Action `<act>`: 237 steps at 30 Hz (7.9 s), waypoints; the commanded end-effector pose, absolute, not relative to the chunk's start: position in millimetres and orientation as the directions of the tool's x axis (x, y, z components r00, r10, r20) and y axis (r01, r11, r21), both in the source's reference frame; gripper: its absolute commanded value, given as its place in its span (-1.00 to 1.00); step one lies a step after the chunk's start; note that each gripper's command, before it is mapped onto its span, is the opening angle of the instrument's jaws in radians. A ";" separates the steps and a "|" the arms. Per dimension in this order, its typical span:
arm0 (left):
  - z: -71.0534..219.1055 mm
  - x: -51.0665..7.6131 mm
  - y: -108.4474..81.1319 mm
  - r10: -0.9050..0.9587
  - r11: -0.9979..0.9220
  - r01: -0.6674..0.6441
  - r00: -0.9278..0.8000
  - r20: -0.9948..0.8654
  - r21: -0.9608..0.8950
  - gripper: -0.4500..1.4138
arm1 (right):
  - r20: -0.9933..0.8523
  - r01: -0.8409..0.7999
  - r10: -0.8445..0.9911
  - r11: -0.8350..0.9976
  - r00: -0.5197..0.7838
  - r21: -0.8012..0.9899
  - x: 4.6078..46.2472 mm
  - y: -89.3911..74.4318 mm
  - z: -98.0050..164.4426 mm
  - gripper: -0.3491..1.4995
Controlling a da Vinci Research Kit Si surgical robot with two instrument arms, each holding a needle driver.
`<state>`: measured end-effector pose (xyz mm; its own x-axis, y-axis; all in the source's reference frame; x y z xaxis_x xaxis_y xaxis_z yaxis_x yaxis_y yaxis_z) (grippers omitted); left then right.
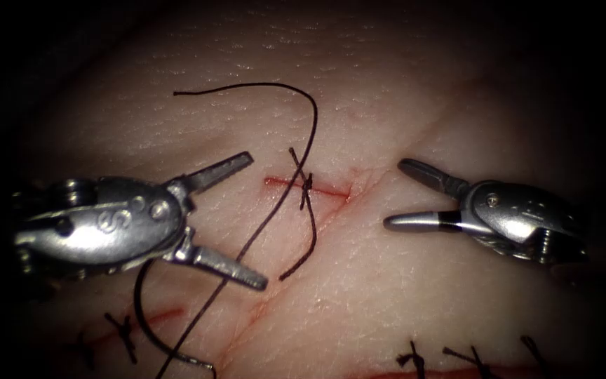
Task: Wound Closure
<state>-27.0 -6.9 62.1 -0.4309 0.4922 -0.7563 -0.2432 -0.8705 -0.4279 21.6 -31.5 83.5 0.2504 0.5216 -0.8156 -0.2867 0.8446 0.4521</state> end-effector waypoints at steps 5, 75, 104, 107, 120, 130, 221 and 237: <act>61.6 -27.7 -6.6 0.501 -0.865 -0.244 -0.413 -0.760 -0.438 0.44 | -0.815 -0.280 0.521 0.846 0.251 0.454 22.2 -32.4 84.1 0.94; 79.8 -29.9 -13.4 0.464 -0.864 -0.231 -0.712 -0.528 -0.448 -0.42 | -0.807 -0.272 0.516 0.852 0.287 0.448 23.9 -33.8 82.6 0.85; 74.4 -26.7 -9.7 0.482 -0.862 -0.272 -0.698 -0.530 -0.427 -1.00 | -0.914 -0.015 0.034 0.999 0.403 0.031 30.2 -34.9 81.6 0.94; 73.4 -26.4 -9.7 0.482 -0.863 -0.275 -0.697 -0.531 -0.423 -1.00 | -0.916 -0.014 -0.014 1.000 0.400 -0.021 31.0 -34.5 81.6 0.94; 72.2 -26.2 -9.9 0.473 -0.868 -0.268 -0.699 -0.536 -0.417 -1.00 | -0.917 0.010 -0.093 0.995 0.388 -0.097 33.8 -33.9 82.6 0.94; 72.3 -26.0 -9.9 0.473 -0.869 -0.267 -0.698 -0.538 -0.417 -1.00 | -0.915 0.020 -0.114 0.993 0.386 -0.116 36.2 -34.0 83.3 0.91; 80.7 -11.3 -10.5 0.498 -0.856 -0.308 -0.707 -0.502 -0.416 -1.00 | -0.929 -0.115 -0.030 0.990 0.368 -0.077 23.9 -35.2 80.7 0.93; 81.7 -7.3 -10.8 0.503 -0.833 -0.325 -0.781 -0.370 -0.447 0.35 | -0.931 -0.118 -0.022 0.991 0.366 -0.069 23.9 -35.7 79.4 0.91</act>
